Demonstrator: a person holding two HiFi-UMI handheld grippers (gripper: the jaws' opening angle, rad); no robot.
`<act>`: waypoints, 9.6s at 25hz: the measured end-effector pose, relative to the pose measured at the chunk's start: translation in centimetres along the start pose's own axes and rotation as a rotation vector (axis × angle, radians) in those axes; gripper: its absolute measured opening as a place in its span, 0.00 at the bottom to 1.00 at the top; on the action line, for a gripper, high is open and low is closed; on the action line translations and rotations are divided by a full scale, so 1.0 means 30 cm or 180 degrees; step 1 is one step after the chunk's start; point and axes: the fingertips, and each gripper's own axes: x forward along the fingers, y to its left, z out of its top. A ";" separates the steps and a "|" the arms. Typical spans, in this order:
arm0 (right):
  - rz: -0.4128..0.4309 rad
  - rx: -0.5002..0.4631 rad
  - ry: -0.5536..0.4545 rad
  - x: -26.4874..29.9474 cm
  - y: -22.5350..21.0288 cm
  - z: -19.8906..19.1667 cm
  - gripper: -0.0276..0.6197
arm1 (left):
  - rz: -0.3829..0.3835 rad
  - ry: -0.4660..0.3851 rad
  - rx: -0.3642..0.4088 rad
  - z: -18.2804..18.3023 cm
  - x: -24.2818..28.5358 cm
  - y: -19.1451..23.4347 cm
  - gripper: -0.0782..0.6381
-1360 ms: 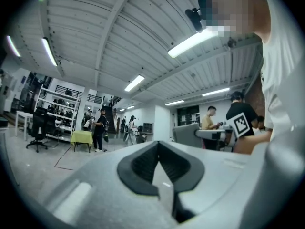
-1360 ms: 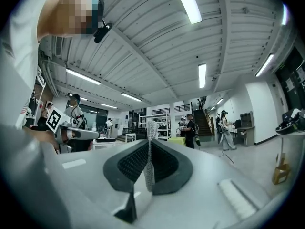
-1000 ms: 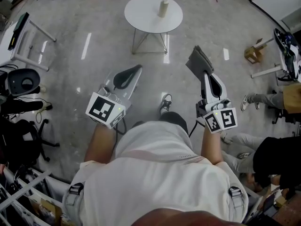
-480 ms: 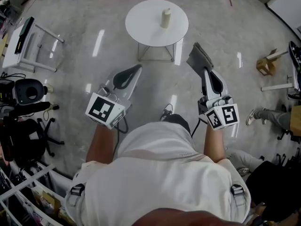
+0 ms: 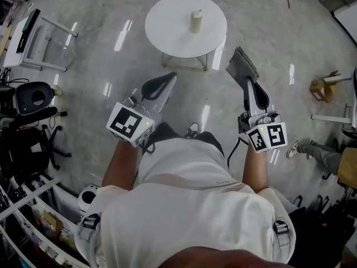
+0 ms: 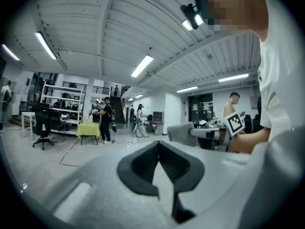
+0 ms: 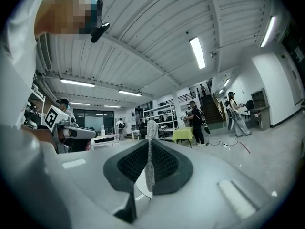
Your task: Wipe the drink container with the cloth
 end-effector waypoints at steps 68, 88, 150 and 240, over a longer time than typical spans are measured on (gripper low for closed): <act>0.0128 0.0075 0.1347 1.282 -0.308 -0.846 0.06 | -0.1210 0.2332 0.0389 -0.615 1.296 1.018 0.23; -0.0163 -0.0230 0.1201 1.421 -0.334 -0.879 0.06 | -0.1239 0.2755 0.0221 -0.718 1.322 1.024 0.21; -0.0760 0.0224 0.2164 1.412 -0.675 -1.209 0.06 | -0.1267 0.2726 0.0242 -0.727 1.320 1.025 0.20; 0.3211 -0.1021 0.3212 1.586 -0.745 -1.176 0.06 | -0.1650 0.2466 0.0614 -0.738 1.338 1.013 0.19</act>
